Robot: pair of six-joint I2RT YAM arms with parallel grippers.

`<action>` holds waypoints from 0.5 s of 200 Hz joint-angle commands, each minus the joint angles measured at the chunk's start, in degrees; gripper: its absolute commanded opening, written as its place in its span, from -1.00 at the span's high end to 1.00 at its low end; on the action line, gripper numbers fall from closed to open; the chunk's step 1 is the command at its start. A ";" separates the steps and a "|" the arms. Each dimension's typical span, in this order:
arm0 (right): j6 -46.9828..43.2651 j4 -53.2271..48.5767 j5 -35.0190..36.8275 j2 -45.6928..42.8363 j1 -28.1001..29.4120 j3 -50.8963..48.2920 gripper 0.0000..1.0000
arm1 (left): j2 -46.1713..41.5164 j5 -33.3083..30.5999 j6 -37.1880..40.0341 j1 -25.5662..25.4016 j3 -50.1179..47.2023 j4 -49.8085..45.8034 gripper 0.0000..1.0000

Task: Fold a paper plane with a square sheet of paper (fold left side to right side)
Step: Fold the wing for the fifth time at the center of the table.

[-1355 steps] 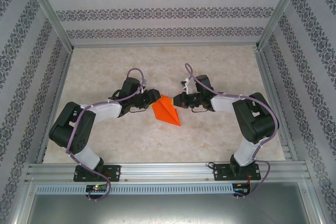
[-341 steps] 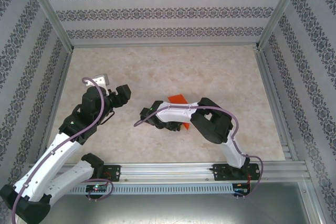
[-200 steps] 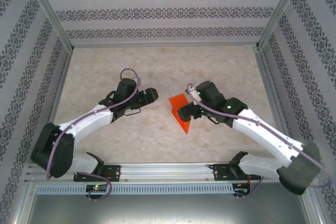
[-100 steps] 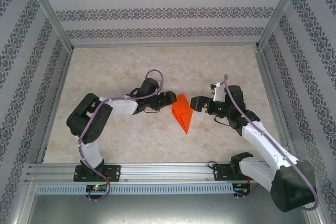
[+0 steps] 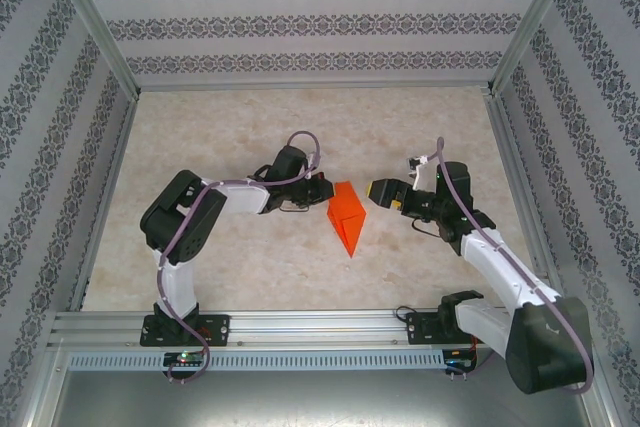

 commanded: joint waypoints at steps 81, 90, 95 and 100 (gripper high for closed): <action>-5.92 26.20 -21.16 21.48 0.27 4.66 -0.60 | -16.94 21.93 13.16 5.72 -10.15 8.02 1.00; -6.02 26.95 -22.32 23.18 0.73 5.37 -0.57 | -17.68 22.77 13.50 5.77 -10.30 8.22 1.00; -5.98 27.56 -22.86 23.97 1.01 5.56 -0.55 | -18.13 23.16 13.64 5.73 -10.38 8.33 1.00; -5.87 28.18 -23.46 24.76 1.30 5.67 -0.55 | -18.55 23.41 13.77 5.81 -10.46 8.39 1.00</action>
